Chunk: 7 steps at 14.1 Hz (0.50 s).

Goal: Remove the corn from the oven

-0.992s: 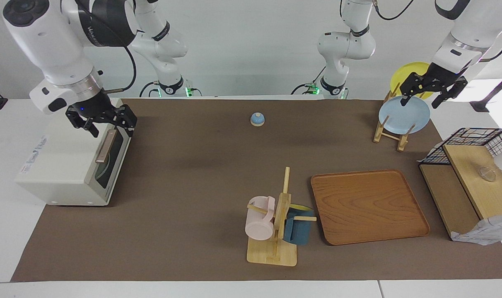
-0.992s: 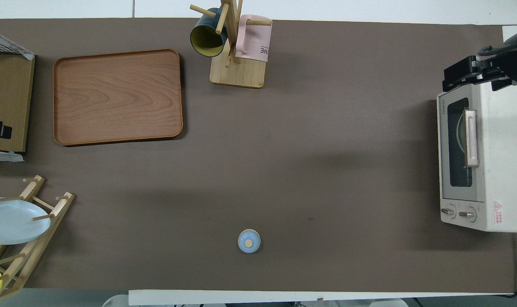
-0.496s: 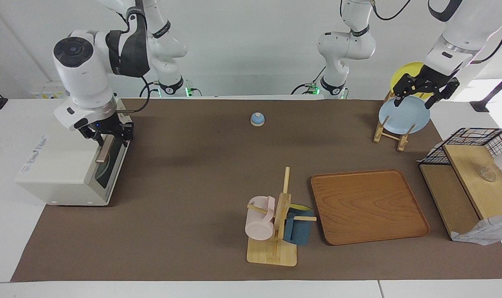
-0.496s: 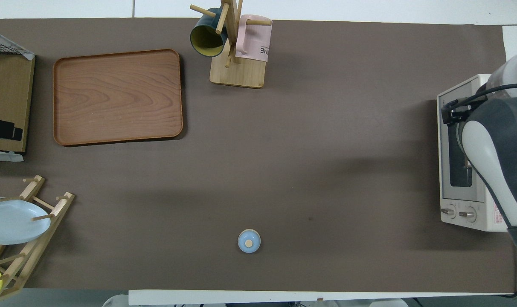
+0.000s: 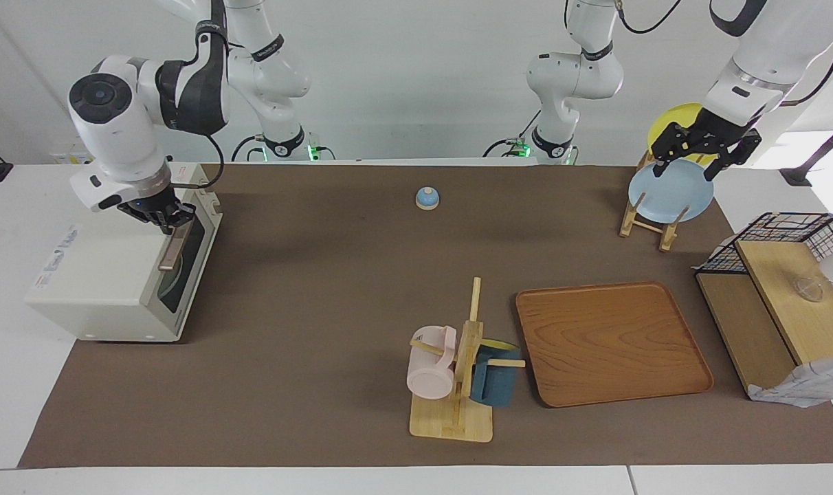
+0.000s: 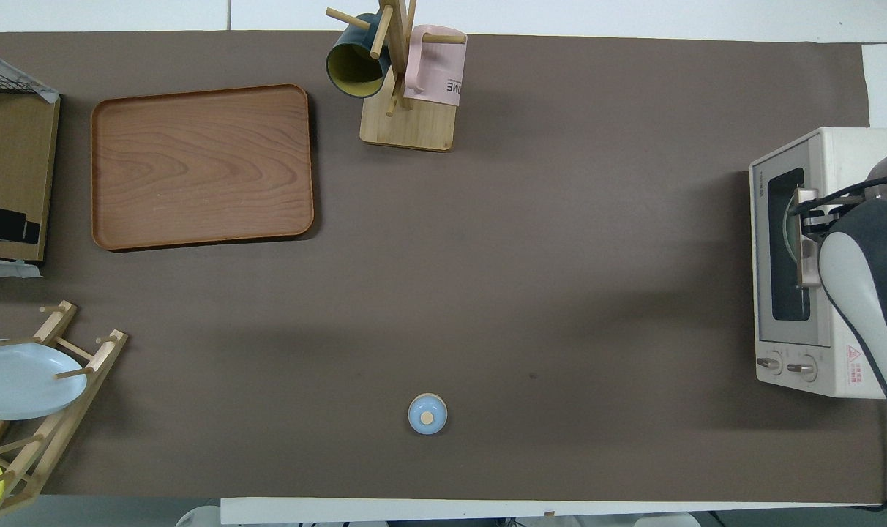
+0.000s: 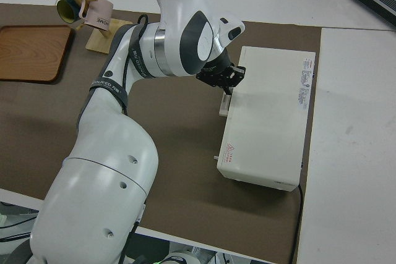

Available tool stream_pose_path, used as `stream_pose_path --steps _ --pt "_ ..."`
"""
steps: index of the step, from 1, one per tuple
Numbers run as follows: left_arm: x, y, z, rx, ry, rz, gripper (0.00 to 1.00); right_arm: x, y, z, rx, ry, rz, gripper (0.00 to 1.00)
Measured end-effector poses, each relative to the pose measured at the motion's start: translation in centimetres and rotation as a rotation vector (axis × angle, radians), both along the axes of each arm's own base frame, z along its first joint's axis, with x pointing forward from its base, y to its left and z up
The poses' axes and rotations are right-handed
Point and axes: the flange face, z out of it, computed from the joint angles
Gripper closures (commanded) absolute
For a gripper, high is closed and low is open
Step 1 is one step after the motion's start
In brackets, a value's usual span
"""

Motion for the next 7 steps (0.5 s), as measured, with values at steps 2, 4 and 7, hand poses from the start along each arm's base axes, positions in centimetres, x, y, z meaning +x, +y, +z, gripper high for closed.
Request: stream_pose_path --steps 2,4,7 --pt "-0.1 0.0 -0.1 -0.001 0.003 0.0 0.0 0.0 1.0 -0.4 -0.008 0.0 -0.008 1.0" --pt "-0.2 0.0 -0.2 -0.001 0.004 0.0 0.0 -0.1 1.2 -0.9 -0.026 -0.002 -0.002 1.0" --pt "-0.2 0.0 -0.2 -0.001 0.004 0.0 0.0 -0.1 0.7 -1.3 -0.069 -0.003 0.019 1.0"
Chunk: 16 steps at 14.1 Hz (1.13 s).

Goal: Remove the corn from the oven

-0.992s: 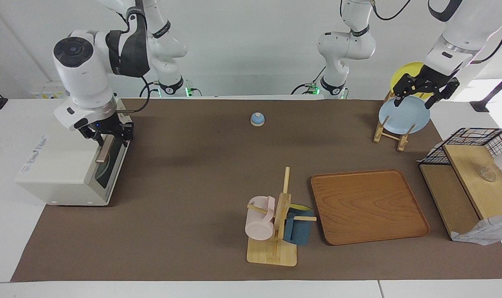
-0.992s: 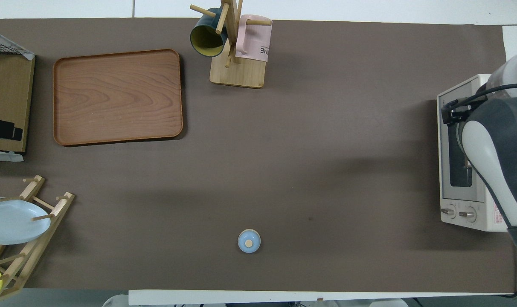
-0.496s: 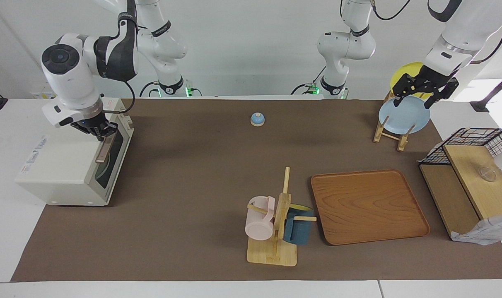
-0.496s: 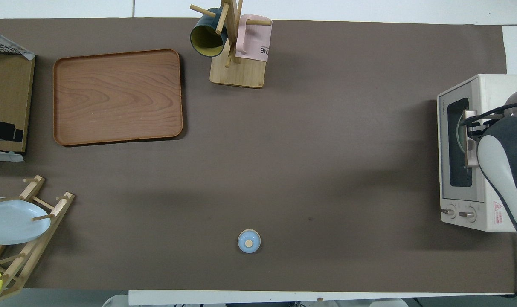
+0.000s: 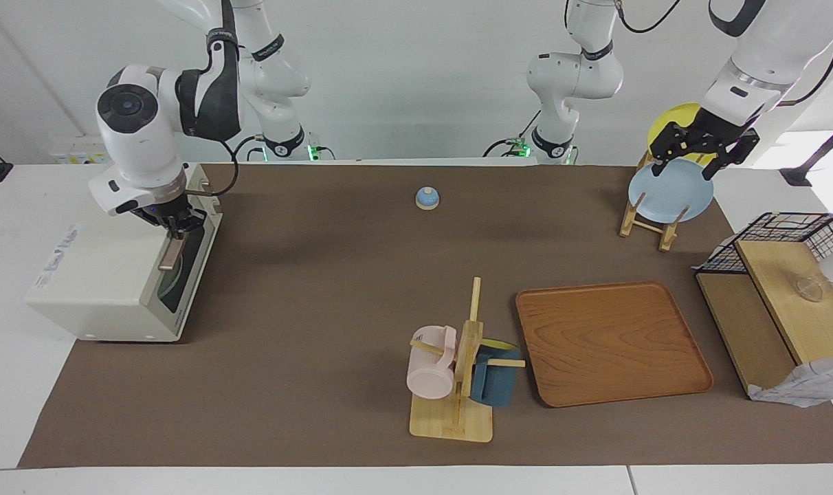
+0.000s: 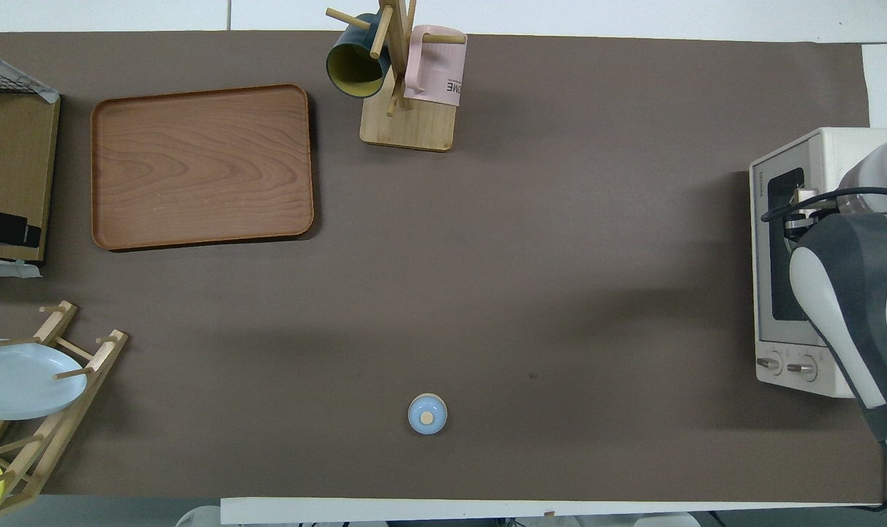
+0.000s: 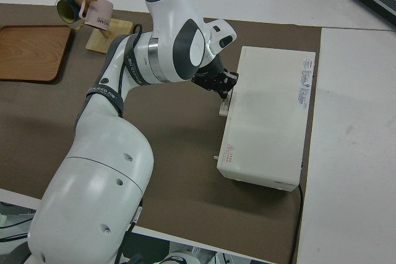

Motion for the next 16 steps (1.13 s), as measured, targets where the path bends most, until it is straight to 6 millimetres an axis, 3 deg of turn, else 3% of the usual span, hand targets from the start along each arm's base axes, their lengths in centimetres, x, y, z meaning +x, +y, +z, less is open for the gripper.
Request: stream_pose_path --steps 7,11,16 --pt "0.0 0.0 0.0 0.0 0.001 0.0 0.0 0.2 0.6 -0.7 -0.016 -0.017 -0.017 1.0" --pt "0.0 0.2 0.0 -0.001 -0.002 0.004 0.0 0.5 4.5 -1.6 -0.022 -0.029 -0.031 1.0" --pt "0.1 0.7 0.1 -0.001 -0.008 0.013 0.0 1.2 9.2 -4.7 0.003 -0.027 -0.024 1.0"
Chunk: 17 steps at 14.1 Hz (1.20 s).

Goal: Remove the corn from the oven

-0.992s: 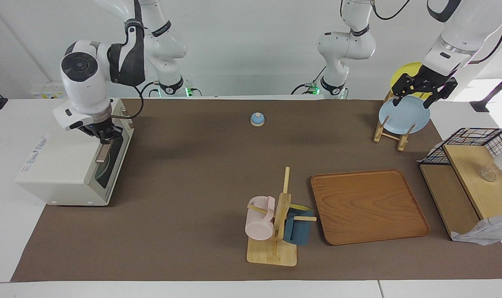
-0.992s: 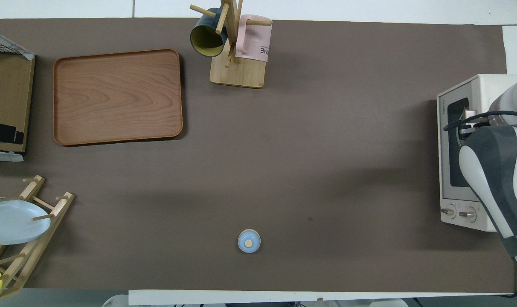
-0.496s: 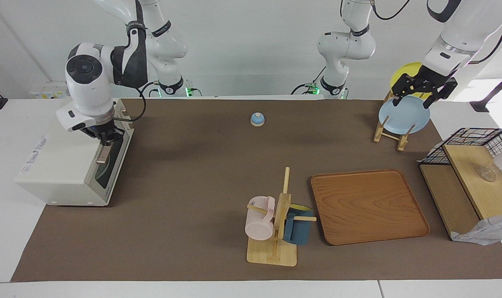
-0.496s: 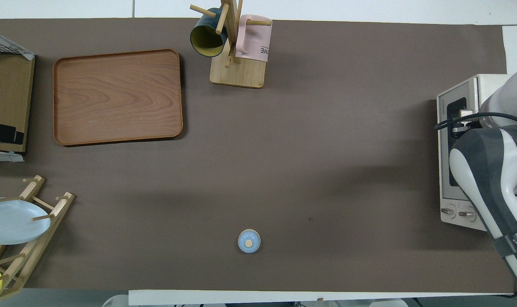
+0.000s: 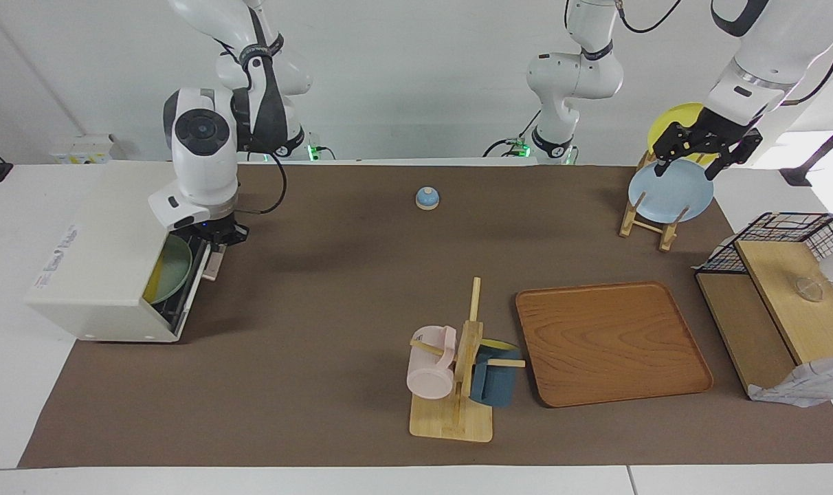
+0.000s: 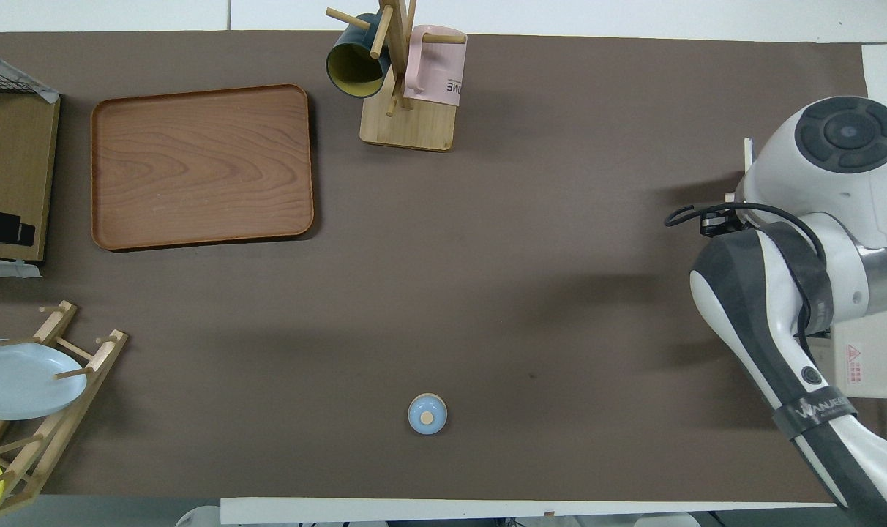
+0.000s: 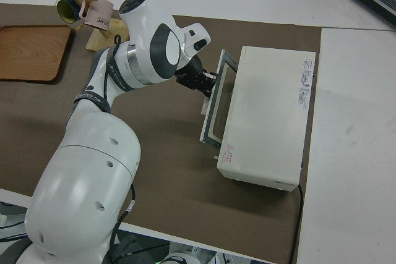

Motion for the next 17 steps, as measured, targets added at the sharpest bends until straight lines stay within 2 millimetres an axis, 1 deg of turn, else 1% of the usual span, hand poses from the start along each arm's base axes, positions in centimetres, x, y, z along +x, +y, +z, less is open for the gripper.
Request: stream_pose_path --steps 2,4,7,8,9,10,11,12,13,14,15,16,17 --pt "0.1 0.1 0.0 -0.001 -0.004 0.003 0.0 0.3 1.2 -1.6 0.022 0.0 -0.005 1.0" --pt "0.1 0.2 0.1 -0.001 -0.012 0.004 0.0 1.0 2.3 -3.6 0.042 -0.019 -0.015 1.0" --pt "0.2 0.3 0.1 -0.002 -0.017 0.005 0.0 2.3 3.7 -8.2 0.072 -0.048 -0.037 1.0" --pt "0.2 0.3 0.2 -0.002 -0.02 0.005 0.0 2.7 4.0 -9.2 0.079 -0.05 -0.036 1.0" --pt "0.2 0.3 0.2 -0.002 -0.022 0.006 0.0 3.2 4.5 -9.2 0.082 -0.049 -0.034 1.0" --pt "0.3 0.3 0.2 -0.002 -0.023 0.006 0.0 3.7 5.2 -8.2 0.076 -0.042 -0.032 1.0" --pt "0.3 0.3 0.2 -0.002 -0.024 0.007 0.0 4.3 5.9 -6.2 0.065 -0.031 -0.036 0.94" --pt "0.3 0.3 0.2 -0.002 -0.025 0.007 0.0 4.9 6.4 -3.3 0.063 -0.017 -0.043 0.65" --pt "0.3 0.4 0.2 -0.002 -0.025 0.007 0.0 5.4 6.6 -0.3 0.086 0.0 -0.041 0.4" --pt "0.3 0.4 0.2 -0.002 -0.025 0.008 0.0 5.6 6.4 2.7 0.114 0.014 -0.032 0.03" --pt "0.3 0.4 0.2 -0.002 -0.025 0.008 0.0 5.7 5.7 5.1 0.127 0.022 -0.02 0.01" --pt "0.3 0.4 0.2 -0.002 -0.025 0.008 0.0 5.6 4.6 6.3 0.131 0.033 -0.002 0.02" --pt "0.3 0.4 0.2 -0.002 -0.025 0.008 0.0 5.4 3.3 6.6 0.135 0.048 0.016 0.09"
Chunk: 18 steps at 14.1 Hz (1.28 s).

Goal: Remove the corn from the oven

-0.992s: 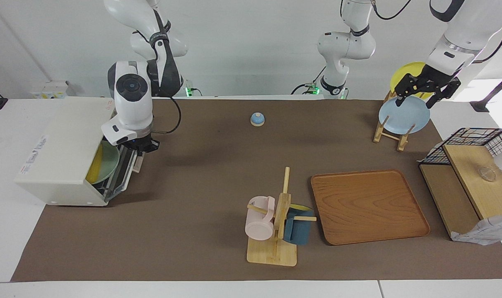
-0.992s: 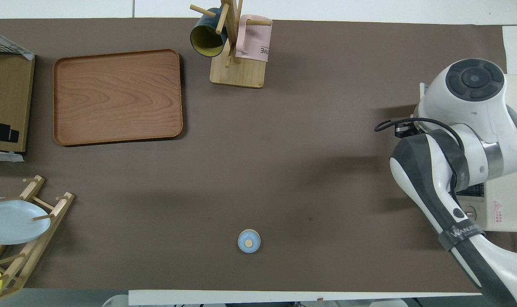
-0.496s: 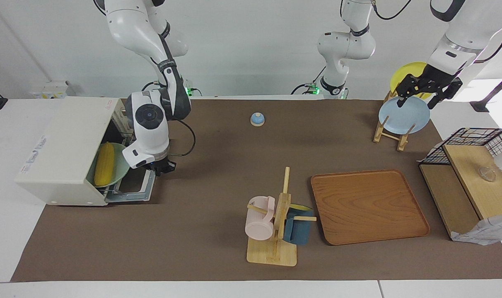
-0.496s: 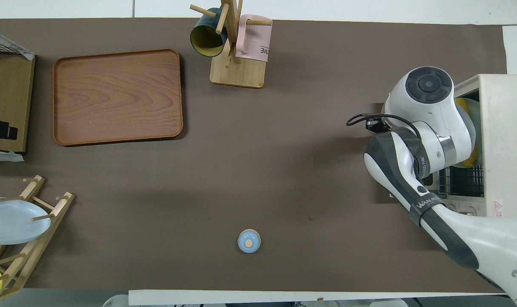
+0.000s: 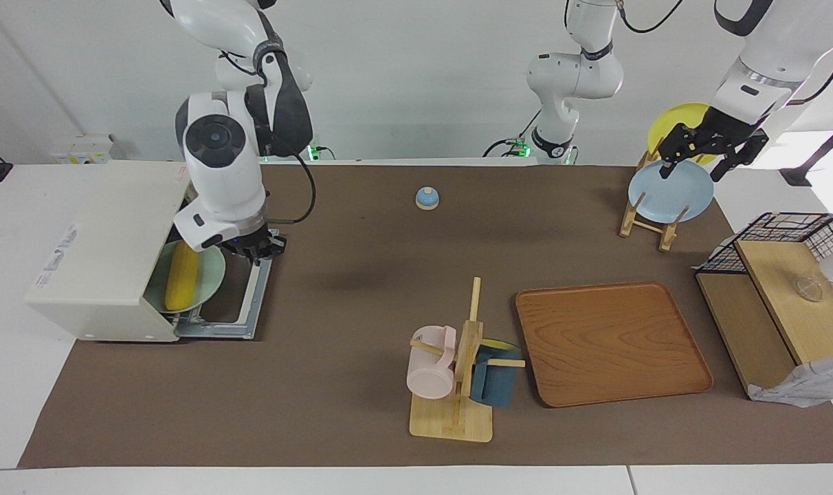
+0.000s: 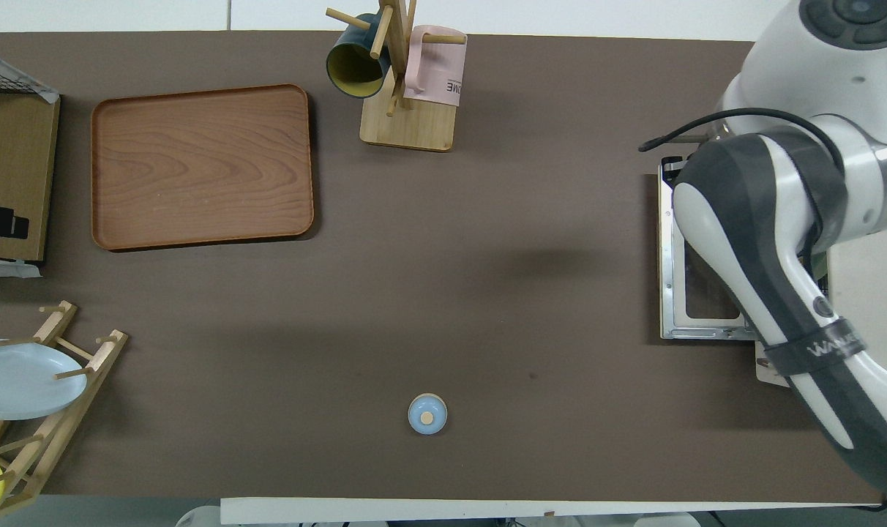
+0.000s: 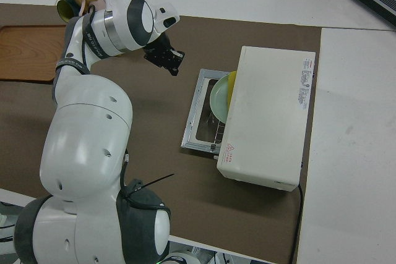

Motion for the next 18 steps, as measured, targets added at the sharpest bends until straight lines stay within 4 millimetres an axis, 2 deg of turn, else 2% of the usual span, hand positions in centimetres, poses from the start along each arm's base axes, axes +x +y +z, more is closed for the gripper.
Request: stream_pose_path --steps 1,2,4,7,13,15,18 --pt "0.0 0.0 0.0 0.0 0.0 0.0 0.0 -0.1 -1.2 -0.4 0.002 0.014 0.008 0.32" --pt "0.0 0.0 0.0 0.0 0.0 0.0 0.0 -0.1 -2.6 -1.3 0.006 0.028 0.014 0.39" --pt "0.0 0.0 0.0 0.0 -0.003 0.0 0.0 -0.3 -5.0 -3.9 0.018 0.017 0.029 0.39" --pt "0.2 0.0 -0.5 0.0 -0.005 0.0 0.0 -1.8 -6.5 -7.9 0.029 -0.012 0.058 0.43" --pt "-0.1 0.0 -1.1 -0.001 0.004 -0.001 0.0 -4.8 -7.0 -9.6 -0.07 -0.004 0.129 0.48" --pt "-0.3 0.0 -1.1 -0.003 0.005 -0.001 0.0 -5.1 -6.9 -10.4 -0.067 -0.02 0.143 0.49" --pt "-0.5 0.1 -1.3 -0.004 0.009 -0.001 0.0 -5.5 -6.6 -12.0 -0.055 -0.047 0.162 0.57"
